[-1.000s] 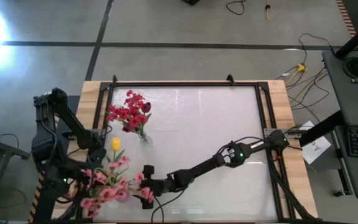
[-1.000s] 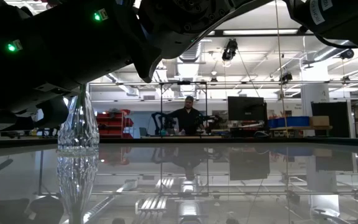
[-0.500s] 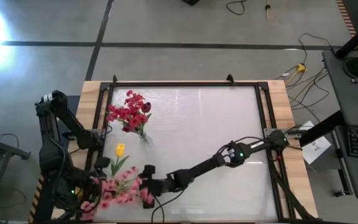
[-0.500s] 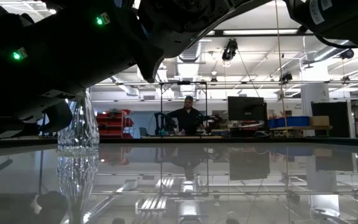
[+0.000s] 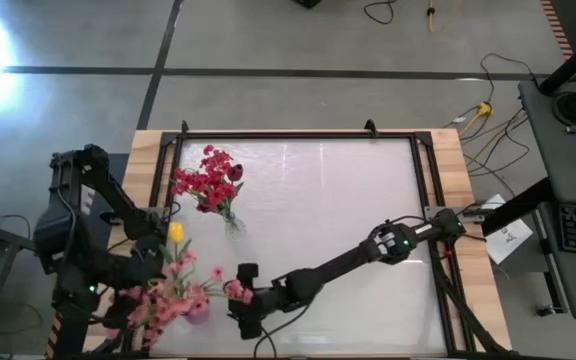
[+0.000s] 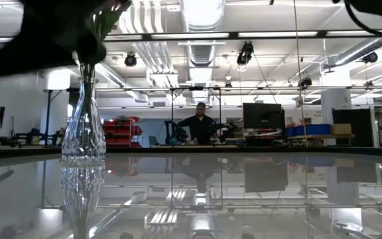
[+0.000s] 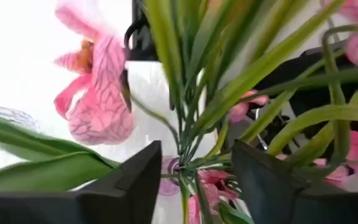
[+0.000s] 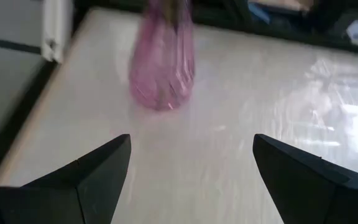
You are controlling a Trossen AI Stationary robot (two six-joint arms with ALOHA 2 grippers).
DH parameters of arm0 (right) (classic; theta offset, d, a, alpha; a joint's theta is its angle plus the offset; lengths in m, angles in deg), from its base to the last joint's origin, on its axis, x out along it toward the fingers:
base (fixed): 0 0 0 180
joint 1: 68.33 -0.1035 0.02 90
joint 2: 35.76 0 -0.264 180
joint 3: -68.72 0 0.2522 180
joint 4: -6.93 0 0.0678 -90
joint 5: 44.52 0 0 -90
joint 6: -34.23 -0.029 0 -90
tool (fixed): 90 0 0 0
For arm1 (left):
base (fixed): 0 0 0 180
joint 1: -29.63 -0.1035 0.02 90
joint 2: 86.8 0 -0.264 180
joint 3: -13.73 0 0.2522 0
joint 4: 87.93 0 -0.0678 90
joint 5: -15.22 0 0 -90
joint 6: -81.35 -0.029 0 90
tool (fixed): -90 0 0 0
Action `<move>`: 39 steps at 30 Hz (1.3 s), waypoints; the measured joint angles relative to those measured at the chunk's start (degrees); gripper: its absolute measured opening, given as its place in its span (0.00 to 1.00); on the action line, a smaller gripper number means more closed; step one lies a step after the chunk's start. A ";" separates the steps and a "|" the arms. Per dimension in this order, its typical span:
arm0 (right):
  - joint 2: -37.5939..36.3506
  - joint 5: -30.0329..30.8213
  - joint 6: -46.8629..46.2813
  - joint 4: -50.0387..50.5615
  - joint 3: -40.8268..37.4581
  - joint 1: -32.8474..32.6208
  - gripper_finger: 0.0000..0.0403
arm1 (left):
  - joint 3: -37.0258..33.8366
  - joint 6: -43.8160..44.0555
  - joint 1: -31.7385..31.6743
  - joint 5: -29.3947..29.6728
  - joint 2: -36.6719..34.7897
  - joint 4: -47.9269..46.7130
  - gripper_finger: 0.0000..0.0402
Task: Sort flowers into vase by color
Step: Put the pink flower into the purple vase, then return to Home Position
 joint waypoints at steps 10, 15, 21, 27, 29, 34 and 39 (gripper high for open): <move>-8.16 0.06 1.39 9.83 -0.05 -2.79 0.82 | 10.78 0.00 0.75 -2.27 -1.31 -12.45 0.57; -12.15 4.17 -1.42 15.37 -2.94 -4.68 0.82 | 16.13 -3.49 1.05 3.50 -6.51 -16.88 0.52; -20.74 9.02 -6.40 10.94 -16.80 -8.32 0.82 | 10.55 -5.69 0.94 14.23 -17.66 -15.10 0.39; -34.43 8.99 -8.02 -5.46 -37.81 -10.23 0.81 | -7.64 -7.98 0.90 15.39 -26.17 -1.16 0.19; -39.59 8.95 -7.98 -11.57 -44.69 -10.27 0.80 | -13.26 -7.96 0.84 14.39 -28.22 2.49 0.13; -50.44 9.03 -6.16 -26.13 -59.29 -9.43 0.76 | -25.30 -6.17 -0.04 13.47 -32.92 10.46 0.01; -59.10 9.02 -1.25 -39.15 -70.90 -8.71 0.68 | -35.04 -7.77 -2.16 11.15 -36.68 20.13 0.01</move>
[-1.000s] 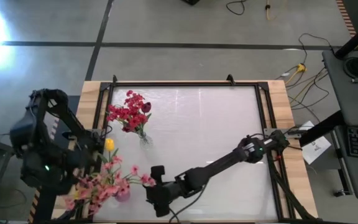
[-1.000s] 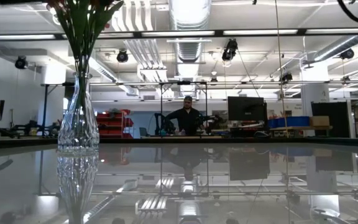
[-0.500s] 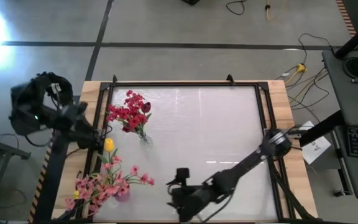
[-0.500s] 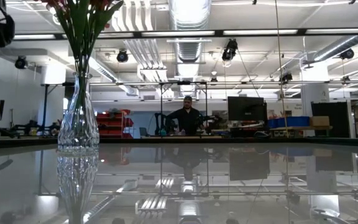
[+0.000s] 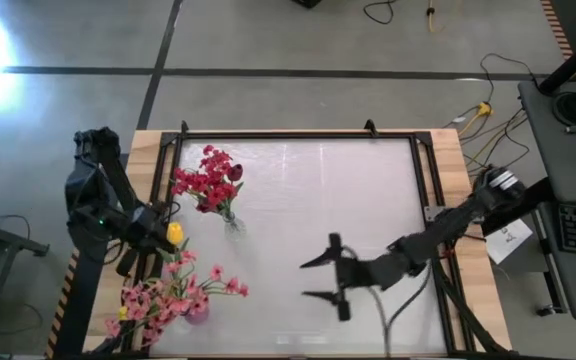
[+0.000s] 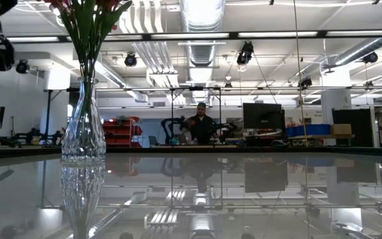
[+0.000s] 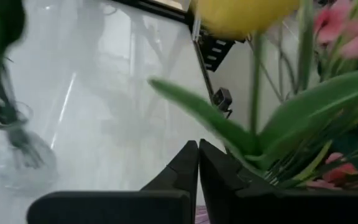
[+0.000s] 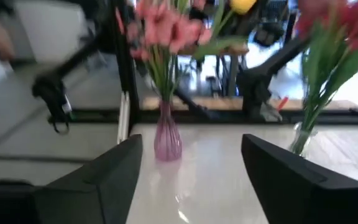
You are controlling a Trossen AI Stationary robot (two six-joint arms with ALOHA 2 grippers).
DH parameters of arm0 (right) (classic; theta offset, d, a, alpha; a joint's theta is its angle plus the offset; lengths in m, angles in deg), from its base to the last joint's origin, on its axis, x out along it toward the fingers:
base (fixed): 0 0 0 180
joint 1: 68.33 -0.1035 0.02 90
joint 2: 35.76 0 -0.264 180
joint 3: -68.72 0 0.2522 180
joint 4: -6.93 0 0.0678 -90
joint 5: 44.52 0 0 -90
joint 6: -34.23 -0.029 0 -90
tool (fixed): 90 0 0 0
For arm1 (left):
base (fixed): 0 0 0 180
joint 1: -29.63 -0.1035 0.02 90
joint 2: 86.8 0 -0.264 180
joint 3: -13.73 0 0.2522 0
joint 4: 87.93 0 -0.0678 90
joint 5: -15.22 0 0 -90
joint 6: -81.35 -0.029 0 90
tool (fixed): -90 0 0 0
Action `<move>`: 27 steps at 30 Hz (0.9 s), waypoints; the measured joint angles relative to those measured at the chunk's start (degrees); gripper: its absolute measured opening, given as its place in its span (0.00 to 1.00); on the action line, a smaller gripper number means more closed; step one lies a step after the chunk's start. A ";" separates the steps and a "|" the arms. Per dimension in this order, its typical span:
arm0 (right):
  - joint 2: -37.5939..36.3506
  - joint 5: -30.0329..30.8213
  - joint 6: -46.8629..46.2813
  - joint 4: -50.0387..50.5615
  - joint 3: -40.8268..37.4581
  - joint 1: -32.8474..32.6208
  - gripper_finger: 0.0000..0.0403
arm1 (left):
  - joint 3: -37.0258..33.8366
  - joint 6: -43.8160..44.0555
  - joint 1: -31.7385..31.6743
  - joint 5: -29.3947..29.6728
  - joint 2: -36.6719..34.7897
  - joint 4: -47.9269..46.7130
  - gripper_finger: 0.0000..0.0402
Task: Sort flowers into vase by color
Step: Return to Home Position
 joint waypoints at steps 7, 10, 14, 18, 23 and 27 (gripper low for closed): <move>-9.37 -10.01 -6.84 -5.15 -12.92 7.91 0.50 | -12.66 -7.44 -9.06 -8.21 -1.95 16.56 0.00; -11.53 -12.67 -7.44 -5.69 -15.52 11.54 0.41 | -17.22 -13.16 -16.01 -14.40 -1.85 24.43 0.00; -16.69 -12.93 -1.34 -6.06 -18.27 12.42 0.29 | -22.81 -20.87 -24.32 -22.15 -3.40 34.01 0.00; -24.33 -13.22 2.82 -11.26 -24.11 13.01 0.16 | -28.51 -25.61 -31.67 -28.62 -6.18 41.85 0.00; -33.54 -13.04 -0.35 -11.84 -32.84 15.96 0.03 | -35.95 -26.89 -39.10 -38.02 -9.79 51.54 0.00; -40.00 -12.95 -3.16 -11.79 -39.51 17.21 0.02 | -39.29 -27.67 -42.53 -43.71 -12.22 56.21 0.00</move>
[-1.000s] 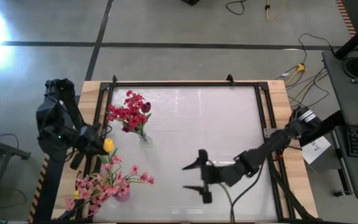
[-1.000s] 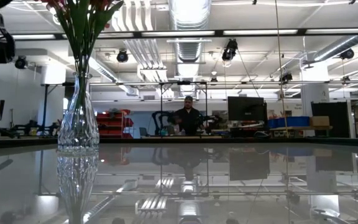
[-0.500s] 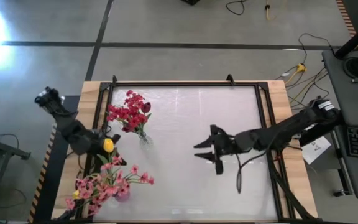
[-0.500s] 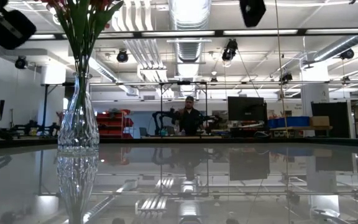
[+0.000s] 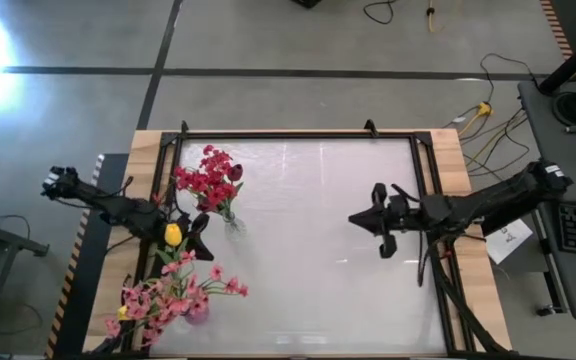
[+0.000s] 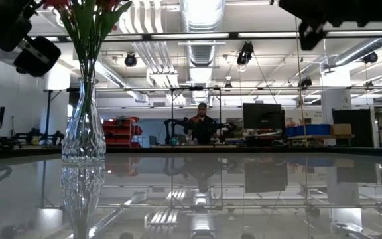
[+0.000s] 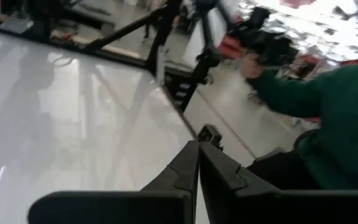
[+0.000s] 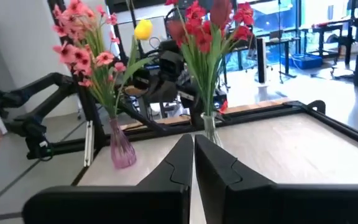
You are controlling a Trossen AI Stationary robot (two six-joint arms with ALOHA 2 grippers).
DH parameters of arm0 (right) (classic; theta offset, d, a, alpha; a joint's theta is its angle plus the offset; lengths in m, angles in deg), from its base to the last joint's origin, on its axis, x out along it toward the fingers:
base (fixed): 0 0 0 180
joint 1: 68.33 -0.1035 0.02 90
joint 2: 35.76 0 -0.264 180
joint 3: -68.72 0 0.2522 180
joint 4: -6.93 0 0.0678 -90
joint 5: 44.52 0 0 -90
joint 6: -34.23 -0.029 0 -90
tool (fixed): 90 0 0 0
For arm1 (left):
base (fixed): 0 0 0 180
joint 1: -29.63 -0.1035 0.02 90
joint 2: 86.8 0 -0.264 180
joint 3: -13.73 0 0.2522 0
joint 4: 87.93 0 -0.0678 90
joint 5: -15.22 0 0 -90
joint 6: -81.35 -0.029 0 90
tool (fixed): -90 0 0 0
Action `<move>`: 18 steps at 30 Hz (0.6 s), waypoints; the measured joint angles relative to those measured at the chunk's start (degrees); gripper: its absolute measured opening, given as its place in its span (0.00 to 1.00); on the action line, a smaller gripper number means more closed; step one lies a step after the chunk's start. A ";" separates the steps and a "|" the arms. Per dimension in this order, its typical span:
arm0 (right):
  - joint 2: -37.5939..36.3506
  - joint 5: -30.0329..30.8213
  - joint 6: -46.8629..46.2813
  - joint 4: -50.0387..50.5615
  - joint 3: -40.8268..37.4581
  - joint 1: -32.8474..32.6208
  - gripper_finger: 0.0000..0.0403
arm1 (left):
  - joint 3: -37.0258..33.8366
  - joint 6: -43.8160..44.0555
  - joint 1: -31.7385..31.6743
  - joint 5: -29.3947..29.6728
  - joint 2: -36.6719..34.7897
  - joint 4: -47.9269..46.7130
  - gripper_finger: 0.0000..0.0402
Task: Sort flowers into vase by color
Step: Return to Home Position
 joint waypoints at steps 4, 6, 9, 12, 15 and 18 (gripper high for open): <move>-6.50 0.53 0.14 -0.41 -5.97 -0.04 0.02 | -0.26 -4.14 -0.73 -1.35 -2.80 -1.85 0.00; -9.86 0.94 0.69 -0.39 -8.73 0.15 0.02 | -0.86 -5.76 -0.77 -0.54 -4.40 -2.64 0.00; -14.90 0.96 1.53 -0.44 -12.26 0.17 0.02 | -3.65 -7.06 -0.80 0.31 -7.71 -1.36 0.00; -20.07 0.94 0.68 -0.15 -15.57 0.26 0.02 | -7.67 -7.28 -0.77 1.52 -11.86 1.10 0.00; -25.31 0.52 -1.48 1.15 -19.13 0.98 0.02 | -8.56 -7.00 -0.82 2.48 -15.87 -1.44 0.00; -30.04 -0.15 -4.32 10.51 -19.27 2.61 0.02 | -8.68 -8.73 -0.86 2.99 -19.15 -2.35 0.00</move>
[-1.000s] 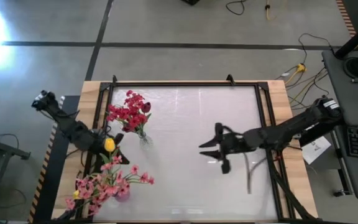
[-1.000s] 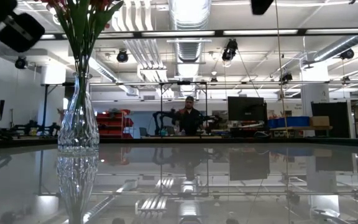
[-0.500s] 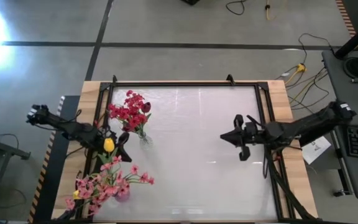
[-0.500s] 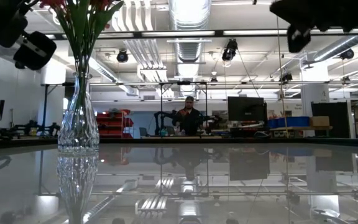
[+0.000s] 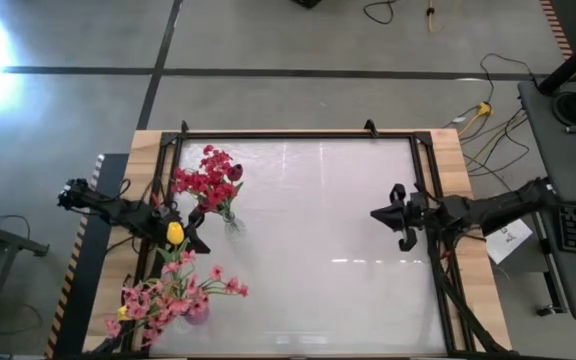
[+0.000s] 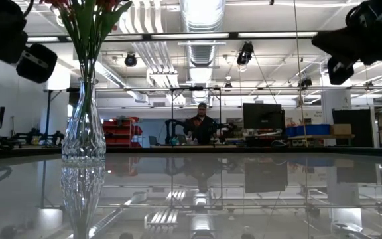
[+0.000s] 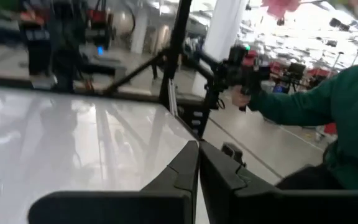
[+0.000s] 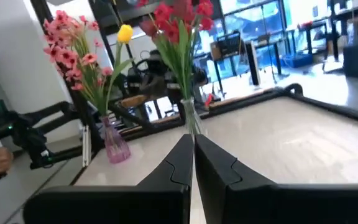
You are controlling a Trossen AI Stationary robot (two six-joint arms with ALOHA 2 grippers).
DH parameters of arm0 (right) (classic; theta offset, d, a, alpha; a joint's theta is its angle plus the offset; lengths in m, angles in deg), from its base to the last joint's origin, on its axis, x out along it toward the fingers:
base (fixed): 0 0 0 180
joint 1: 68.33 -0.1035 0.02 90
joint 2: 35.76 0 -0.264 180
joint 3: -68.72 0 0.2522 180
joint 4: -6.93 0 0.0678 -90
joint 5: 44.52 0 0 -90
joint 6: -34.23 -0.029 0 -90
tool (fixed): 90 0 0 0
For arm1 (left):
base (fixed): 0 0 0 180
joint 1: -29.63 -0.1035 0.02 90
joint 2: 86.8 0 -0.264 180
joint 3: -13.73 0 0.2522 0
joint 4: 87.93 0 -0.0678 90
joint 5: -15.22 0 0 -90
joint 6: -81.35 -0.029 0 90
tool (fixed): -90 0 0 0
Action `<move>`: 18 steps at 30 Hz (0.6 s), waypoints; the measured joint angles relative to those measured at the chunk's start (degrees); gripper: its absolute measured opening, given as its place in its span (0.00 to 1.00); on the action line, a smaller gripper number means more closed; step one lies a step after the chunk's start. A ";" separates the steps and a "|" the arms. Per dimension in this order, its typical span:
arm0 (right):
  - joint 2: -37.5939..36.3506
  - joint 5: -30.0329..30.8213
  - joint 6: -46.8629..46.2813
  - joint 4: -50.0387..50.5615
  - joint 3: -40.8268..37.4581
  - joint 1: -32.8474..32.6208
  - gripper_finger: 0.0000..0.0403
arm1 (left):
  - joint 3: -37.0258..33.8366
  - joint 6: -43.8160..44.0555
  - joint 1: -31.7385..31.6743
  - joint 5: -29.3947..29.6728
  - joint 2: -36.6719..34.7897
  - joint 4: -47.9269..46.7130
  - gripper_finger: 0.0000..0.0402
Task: Sort flowers into vase by color
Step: Return to Home Position
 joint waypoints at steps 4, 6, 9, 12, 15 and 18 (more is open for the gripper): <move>-4.90 -7.23 -3.73 8.99 -0.04 4.74 0.02 | 0.02 -0.87 -0.11 1.03 0.16 -0.01 0.00; -6.90 -11.79 -3.81 11.92 -0.06 7.49 0.02 | 0.13 -0.83 -0.17 1.62 0.04 -0.89 0.00; -8.29 -16.17 -0.88 13.41 -0.06 10.59 0.02 | 0.46 3.30 -0.17 2.95 0.35 -1.62 0.00; -8.64 -17.44 2.90 13.59 -0.06 12.51 0.02 | 0.63 7.71 -0.17 3.01 0.33 -2.03 0.00; -8.43 -18.12 5.52 13.74 -0.08 12.99 0.02 | 0.66 5.80 -0.17 2.98 0.66 -2.21 0.00; -8.69 -20.52 7.27 13.62 -0.08 12.93 0.02 | 0.68 -0.69 -0.17 2.99 1.29 -2.19 0.00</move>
